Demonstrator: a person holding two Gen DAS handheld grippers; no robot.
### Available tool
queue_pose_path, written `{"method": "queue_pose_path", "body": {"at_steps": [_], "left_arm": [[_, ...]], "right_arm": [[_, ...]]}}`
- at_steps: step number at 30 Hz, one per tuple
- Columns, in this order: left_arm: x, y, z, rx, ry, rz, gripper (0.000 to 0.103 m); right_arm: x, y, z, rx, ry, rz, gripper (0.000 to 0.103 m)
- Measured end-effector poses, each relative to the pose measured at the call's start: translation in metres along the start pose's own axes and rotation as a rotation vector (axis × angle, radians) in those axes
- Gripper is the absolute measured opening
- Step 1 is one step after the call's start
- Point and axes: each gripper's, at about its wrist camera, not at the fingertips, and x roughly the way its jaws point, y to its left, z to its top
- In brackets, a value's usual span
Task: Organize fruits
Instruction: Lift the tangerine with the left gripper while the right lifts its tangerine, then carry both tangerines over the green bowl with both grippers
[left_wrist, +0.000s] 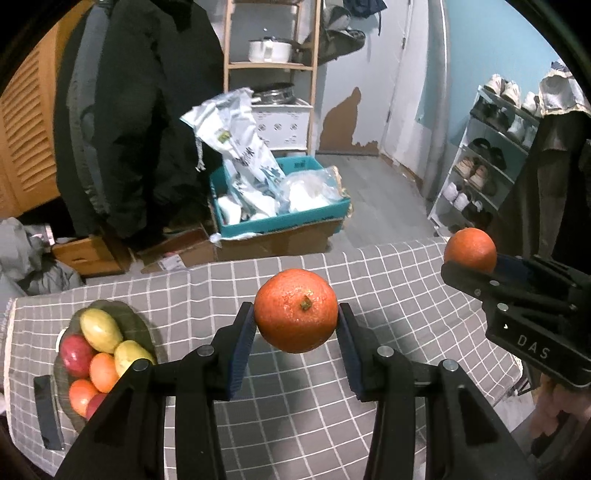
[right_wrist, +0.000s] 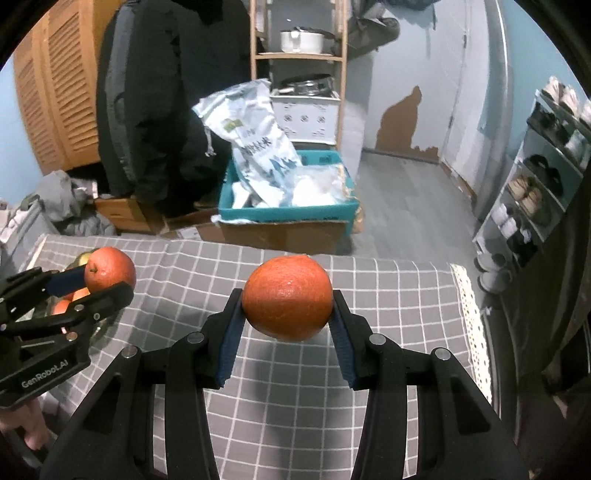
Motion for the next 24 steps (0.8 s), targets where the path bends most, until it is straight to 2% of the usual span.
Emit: {"method": "queue_pose_path", "body": {"at_steps": [11, 24], "left_arm": [[-0.033, 0.042, -0.002, -0.052, -0.050, 0.049, 0.045], [-0.046, 0.093, -0.013, -0.134, -0.060, 0.109, 0.045]], "right_arm": [[-0.007, 0.046, 0.014, -0.072, -0.028, 0.047, 0.044], [0.009, 0.109, 0.027, -0.147, -0.008, 0.124, 0.044]]}}
